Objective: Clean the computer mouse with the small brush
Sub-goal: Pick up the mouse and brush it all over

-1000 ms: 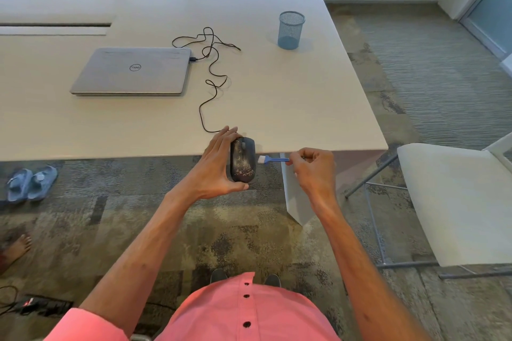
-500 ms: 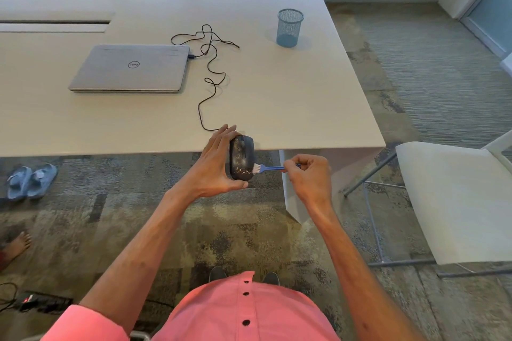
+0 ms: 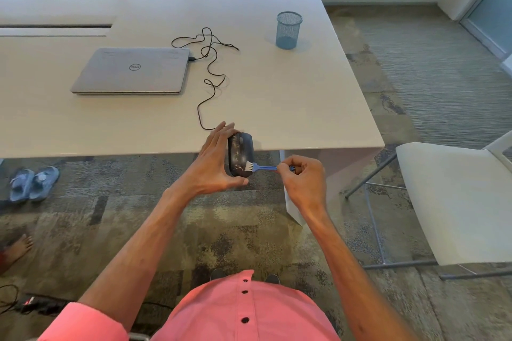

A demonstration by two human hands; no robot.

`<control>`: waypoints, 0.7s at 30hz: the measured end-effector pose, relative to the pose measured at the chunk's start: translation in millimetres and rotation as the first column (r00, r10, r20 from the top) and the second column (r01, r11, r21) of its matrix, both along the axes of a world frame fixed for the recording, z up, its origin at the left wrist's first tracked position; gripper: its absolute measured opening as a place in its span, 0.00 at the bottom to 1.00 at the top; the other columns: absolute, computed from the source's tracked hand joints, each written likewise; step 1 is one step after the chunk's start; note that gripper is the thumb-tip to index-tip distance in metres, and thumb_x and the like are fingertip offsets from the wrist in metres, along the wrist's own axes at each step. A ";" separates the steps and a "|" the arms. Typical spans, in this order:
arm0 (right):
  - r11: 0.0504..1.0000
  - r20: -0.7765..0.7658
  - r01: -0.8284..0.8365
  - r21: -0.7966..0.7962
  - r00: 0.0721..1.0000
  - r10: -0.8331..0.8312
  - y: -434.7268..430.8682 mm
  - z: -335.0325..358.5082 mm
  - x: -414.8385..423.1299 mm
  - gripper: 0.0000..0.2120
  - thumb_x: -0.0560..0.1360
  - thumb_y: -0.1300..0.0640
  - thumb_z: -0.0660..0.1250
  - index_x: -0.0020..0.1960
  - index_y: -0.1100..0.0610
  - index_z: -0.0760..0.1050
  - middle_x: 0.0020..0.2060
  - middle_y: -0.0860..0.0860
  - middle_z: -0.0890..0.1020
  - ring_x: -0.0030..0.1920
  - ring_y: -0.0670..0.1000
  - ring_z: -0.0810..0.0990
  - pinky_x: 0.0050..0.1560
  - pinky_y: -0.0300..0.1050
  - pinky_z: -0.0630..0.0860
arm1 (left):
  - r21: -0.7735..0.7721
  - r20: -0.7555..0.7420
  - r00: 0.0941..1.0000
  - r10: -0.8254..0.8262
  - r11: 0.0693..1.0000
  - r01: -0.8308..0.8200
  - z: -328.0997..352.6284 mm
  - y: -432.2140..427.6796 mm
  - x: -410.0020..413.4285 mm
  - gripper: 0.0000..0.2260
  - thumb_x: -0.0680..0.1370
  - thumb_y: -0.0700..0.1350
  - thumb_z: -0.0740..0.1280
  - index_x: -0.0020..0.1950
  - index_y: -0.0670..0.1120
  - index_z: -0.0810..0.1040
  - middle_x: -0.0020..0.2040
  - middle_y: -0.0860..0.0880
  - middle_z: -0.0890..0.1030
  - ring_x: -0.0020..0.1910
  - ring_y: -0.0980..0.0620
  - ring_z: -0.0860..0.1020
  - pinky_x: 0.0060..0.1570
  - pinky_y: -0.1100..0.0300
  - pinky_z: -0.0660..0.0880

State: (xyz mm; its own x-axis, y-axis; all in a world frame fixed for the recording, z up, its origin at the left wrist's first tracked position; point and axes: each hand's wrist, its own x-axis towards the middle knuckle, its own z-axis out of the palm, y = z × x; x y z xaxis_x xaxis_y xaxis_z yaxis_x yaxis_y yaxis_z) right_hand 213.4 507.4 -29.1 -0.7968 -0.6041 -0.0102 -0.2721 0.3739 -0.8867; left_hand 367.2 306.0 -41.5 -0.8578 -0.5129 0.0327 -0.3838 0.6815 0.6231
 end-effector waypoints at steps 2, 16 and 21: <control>0.998 -0.042 0.050 0.041 0.998 -0.049 4.3 -1.2 -1.1 0.13 0.79 0.54 0.74 0.36 0.48 0.84 0.26 0.43 0.80 0.27 0.42 0.71 0.32 0.37 0.71 | -0.002 0.004 1.000 0.002 1.000 -0.002 0.0 -0.3 -1.6 0.60 0.67 0.69 0.82 0.90 0.49 0.56 0.92 0.54 0.54 0.92 0.56 0.44 0.89 0.48 0.50; 0.999 -0.033 -0.026 -0.029 0.999 0.025 13.8 -9.8 7.3 0.09 0.83 0.53 0.73 0.44 0.46 0.86 0.30 0.47 0.82 0.29 0.42 0.72 0.31 0.41 0.70 | 0.030 0.005 1.000 0.019 0.999 -0.019 -0.3 8.5 -2.1 0.61 0.66 0.71 0.80 0.90 0.48 0.57 0.92 0.51 0.55 0.92 0.54 0.44 0.88 0.52 0.48; 0.999 -0.032 0.028 -0.023 0.999 -0.029 23.6 -11.3 -7.0 0.09 0.83 0.56 0.74 0.44 0.48 0.87 0.28 0.44 0.79 0.28 0.42 0.70 0.30 0.37 0.67 | 0.030 0.019 0.999 0.044 0.999 -0.044 -2.6 6.2 2.9 0.61 0.67 0.70 0.82 0.90 0.48 0.55 0.92 0.50 0.55 0.93 0.54 0.45 0.90 0.47 0.50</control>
